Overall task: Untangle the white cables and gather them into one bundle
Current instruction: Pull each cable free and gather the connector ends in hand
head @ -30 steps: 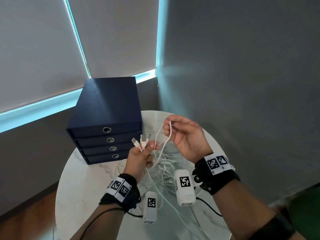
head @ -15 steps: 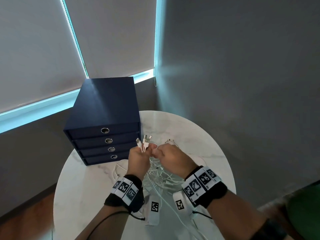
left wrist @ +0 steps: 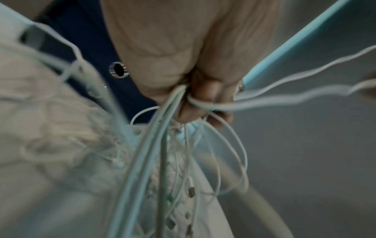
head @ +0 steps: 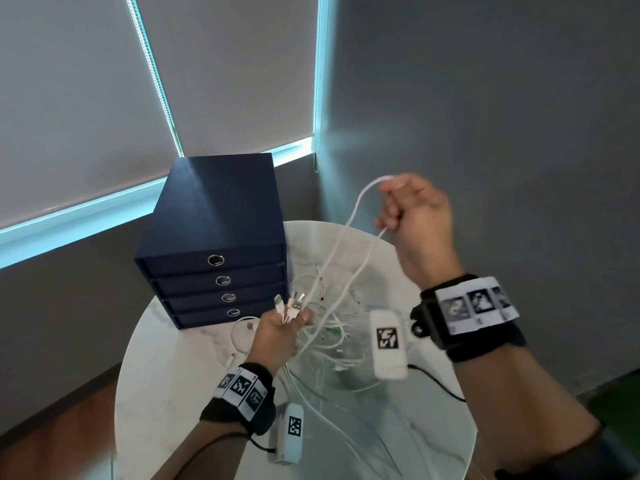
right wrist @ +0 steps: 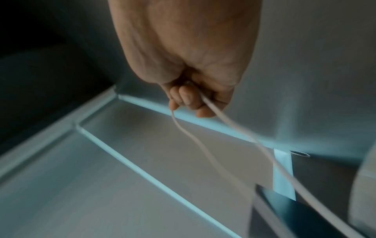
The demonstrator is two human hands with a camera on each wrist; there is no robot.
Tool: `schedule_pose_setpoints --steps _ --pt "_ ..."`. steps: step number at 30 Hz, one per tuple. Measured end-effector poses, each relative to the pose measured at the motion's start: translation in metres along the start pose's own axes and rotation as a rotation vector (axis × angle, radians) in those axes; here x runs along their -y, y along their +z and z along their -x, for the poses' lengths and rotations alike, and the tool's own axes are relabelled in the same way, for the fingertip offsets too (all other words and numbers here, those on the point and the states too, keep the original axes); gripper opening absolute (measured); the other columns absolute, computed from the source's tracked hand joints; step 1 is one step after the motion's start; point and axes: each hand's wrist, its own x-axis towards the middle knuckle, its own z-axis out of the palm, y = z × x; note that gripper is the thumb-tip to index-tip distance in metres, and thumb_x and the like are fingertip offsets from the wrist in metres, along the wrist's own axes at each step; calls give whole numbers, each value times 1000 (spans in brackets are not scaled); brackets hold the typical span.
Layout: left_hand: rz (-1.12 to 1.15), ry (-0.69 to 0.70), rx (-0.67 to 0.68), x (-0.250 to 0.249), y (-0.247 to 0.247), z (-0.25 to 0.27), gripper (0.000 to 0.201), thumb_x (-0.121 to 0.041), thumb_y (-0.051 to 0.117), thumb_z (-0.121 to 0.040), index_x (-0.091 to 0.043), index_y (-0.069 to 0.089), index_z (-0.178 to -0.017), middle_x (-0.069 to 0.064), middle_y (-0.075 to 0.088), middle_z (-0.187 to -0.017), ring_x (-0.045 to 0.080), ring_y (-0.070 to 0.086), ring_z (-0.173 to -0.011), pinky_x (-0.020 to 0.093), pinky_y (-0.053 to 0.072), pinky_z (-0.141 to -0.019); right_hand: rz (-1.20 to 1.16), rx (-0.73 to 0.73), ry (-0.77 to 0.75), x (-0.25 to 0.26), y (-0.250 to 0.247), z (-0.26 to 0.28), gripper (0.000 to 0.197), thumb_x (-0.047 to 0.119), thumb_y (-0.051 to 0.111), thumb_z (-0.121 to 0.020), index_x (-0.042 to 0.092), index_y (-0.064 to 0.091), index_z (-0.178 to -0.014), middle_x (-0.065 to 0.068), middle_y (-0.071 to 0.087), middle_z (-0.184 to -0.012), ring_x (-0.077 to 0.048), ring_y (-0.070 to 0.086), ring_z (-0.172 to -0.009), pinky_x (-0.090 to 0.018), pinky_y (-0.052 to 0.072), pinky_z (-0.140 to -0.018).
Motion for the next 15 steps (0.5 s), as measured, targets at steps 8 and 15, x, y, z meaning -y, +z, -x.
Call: schedule_pose_setpoints --steps 8,15 --pt "183 8 -67 -11 -10 -5 20 -21 62 -98 -7 76 -95 -2 67 -73 10 28 -47 21 27 -41 246 -159 141 -29 -38 -20 30 4 38 -99 12 60 -79 -2 40 -53 -12 34 -37 -26 41 -48" --pt "299 25 -81 -23 -11 -5 24 -20 56 -101 -4 72 -98 -3 55 -66 7 26 -44 19 21 -39 330 -282 412 -64 -87 -20 9 10 57 -91 12 61 -83 -2 38 -57 -10 33 -35 -25 42 -45"
